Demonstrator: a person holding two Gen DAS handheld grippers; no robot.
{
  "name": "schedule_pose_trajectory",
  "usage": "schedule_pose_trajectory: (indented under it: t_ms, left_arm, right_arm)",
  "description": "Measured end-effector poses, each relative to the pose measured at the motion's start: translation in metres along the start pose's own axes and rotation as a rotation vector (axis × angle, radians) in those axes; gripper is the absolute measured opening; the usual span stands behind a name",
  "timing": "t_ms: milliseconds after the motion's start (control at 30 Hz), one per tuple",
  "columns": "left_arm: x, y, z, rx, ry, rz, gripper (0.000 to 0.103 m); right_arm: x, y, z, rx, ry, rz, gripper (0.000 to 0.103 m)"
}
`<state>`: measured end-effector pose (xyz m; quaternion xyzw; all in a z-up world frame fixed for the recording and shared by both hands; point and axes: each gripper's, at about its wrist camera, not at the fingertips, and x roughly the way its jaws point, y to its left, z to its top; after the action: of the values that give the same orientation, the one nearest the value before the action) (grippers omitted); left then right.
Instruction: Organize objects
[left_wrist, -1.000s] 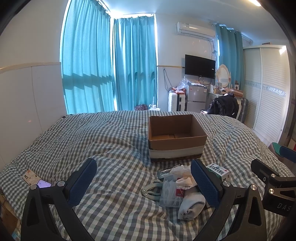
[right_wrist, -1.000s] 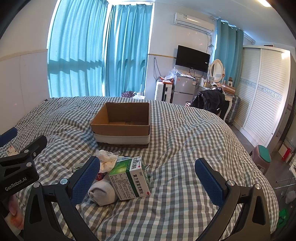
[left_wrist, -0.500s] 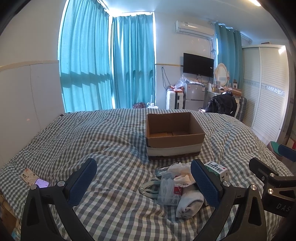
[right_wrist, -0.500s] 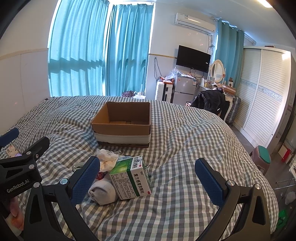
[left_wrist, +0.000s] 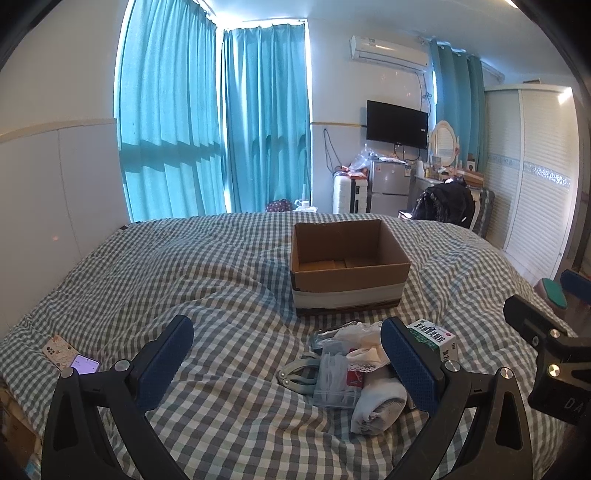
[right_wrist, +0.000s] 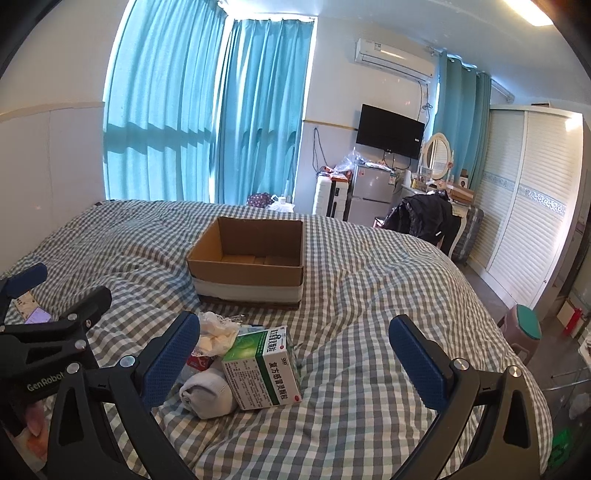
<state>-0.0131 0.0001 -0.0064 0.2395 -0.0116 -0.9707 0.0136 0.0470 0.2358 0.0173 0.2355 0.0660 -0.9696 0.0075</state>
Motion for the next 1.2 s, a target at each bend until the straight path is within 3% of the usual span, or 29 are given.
schedule_pose_trajectory:
  t_ms: [233,667,867,1200]
  left_arm:
    - [0.028,-0.008,-0.008,0.021,0.066,-0.021,0.103]
    - [0.106,-0.028,-0.046,0.066,0.289,-0.043,0.103]
    - [0.13,-0.017,-0.056,0.033,0.352,-0.047,0.103]
    - [0.152,-0.026,-0.068,0.081,0.408,-0.086,0.103]
  right_arm:
    - [0.027,-0.007,-0.008,0.019,0.058,0.018,0.103]
    - [0.101,-0.013,-0.043,0.019,0.232,0.046,0.102]
    - [0.126,0.006,-0.051,-0.019,0.292,0.085,0.102]
    - [0.167,0.022,-0.051,-0.024,0.362,0.177,0.1]
